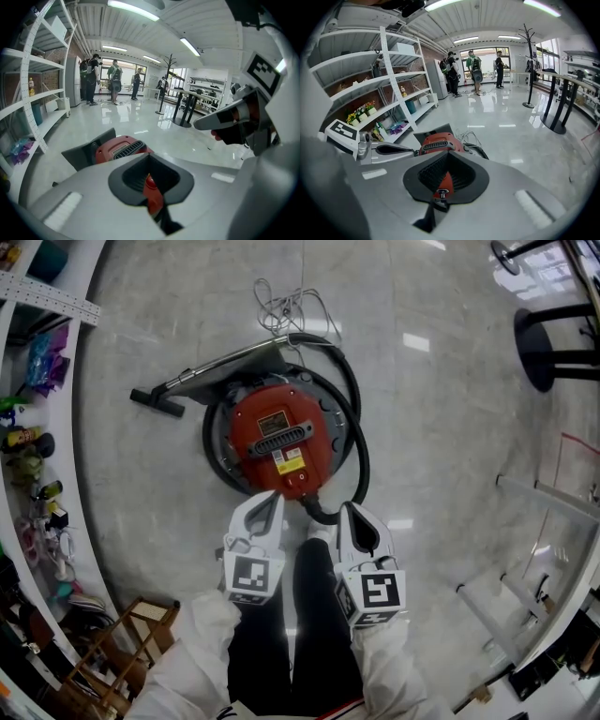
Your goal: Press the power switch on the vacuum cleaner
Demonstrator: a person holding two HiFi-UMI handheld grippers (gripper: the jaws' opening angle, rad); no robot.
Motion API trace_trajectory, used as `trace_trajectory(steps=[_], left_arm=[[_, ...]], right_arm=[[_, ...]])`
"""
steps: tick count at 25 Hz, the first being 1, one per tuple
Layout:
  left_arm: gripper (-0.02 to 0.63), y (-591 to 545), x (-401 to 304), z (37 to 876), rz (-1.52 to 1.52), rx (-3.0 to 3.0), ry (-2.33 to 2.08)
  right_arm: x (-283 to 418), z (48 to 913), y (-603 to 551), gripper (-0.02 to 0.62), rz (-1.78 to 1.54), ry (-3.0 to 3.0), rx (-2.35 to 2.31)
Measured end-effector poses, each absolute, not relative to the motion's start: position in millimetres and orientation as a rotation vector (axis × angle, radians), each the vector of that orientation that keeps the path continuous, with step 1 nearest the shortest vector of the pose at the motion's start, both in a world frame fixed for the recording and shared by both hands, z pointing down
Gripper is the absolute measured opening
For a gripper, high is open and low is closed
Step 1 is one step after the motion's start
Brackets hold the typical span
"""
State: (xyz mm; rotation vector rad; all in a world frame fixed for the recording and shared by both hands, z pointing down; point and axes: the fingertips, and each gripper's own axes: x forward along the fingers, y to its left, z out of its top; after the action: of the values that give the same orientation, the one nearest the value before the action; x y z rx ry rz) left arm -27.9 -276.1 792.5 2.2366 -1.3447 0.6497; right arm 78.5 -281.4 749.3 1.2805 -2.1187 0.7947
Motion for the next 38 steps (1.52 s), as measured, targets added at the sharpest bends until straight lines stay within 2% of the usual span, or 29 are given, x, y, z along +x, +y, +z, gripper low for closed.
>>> trace_trajectory(steps=[21, 38], left_arm=[[-0.002, -265, -1, 877, 0.83, 2.201, -1.198], [0.0, -265, 2, 892, 0.864, 2.171, -1.18]], right_arm=[[77, 771, -264, 0.0, 0.854, -2.078, 1.28], [77, 771, -262, 0.0, 0.88, -2.079, 1.279]])
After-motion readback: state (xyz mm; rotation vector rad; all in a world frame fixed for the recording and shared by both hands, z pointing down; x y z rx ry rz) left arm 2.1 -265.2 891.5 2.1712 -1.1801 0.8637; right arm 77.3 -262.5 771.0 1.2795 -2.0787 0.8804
